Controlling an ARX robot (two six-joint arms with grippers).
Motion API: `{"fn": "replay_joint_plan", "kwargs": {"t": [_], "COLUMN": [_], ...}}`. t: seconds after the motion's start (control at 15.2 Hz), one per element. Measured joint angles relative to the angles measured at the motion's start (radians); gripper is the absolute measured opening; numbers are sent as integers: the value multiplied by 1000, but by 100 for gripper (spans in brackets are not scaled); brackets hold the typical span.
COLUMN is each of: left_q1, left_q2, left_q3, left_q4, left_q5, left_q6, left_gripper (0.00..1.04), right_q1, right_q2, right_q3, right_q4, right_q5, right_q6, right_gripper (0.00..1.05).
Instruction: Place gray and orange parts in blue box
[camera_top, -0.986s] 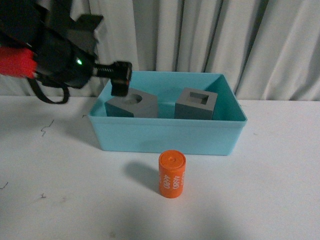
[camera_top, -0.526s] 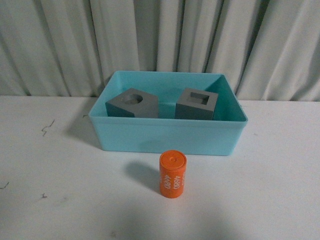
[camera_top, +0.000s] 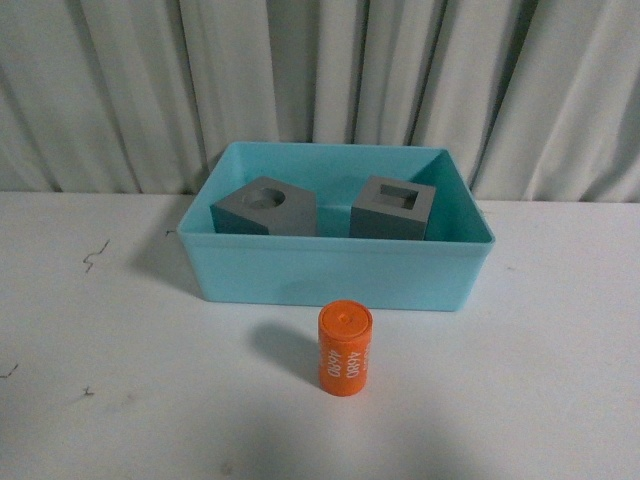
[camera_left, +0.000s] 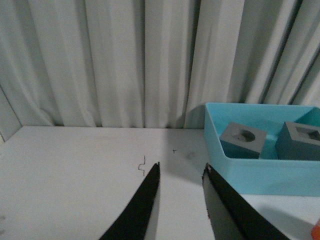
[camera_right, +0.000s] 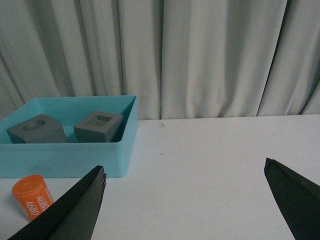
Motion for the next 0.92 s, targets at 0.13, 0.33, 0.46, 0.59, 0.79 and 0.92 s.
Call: {"fn": "replay_joint_plan", "kwargs": {"t": [0.13, 0.33, 0.46, 0.59, 0.79, 0.92], "left_q1": [-38, -148, -177, -173, -173, -173], "left_q2": [-62, -150, -227, -285, -356, -396], "left_q3": [-26, -58, -58, -58, -58, -58], "left_q4": [-61, -103, -172, -225, -298, -334], "left_q5": [-35, -155, -174, -176, -176, -176], "left_q6": [0, 2, 4, 4, 4, 4], "left_gripper": [7, 2, 2, 2, 2, 2], "right_q1": [0, 0, 0, 0, 0, 0], "right_q2": [0, 0, 0, 0, 0, 0], "right_q3": [0, 0, 0, 0, 0, 0], "right_q4": [0, 0, 0, 0, 0, 0], "right_q5": [0, 0, 0, 0, 0, 0], "right_q6": [0, 0, 0, 0, 0, 0], "right_gripper": [98, 98, 98, 98, 98, 98]}}
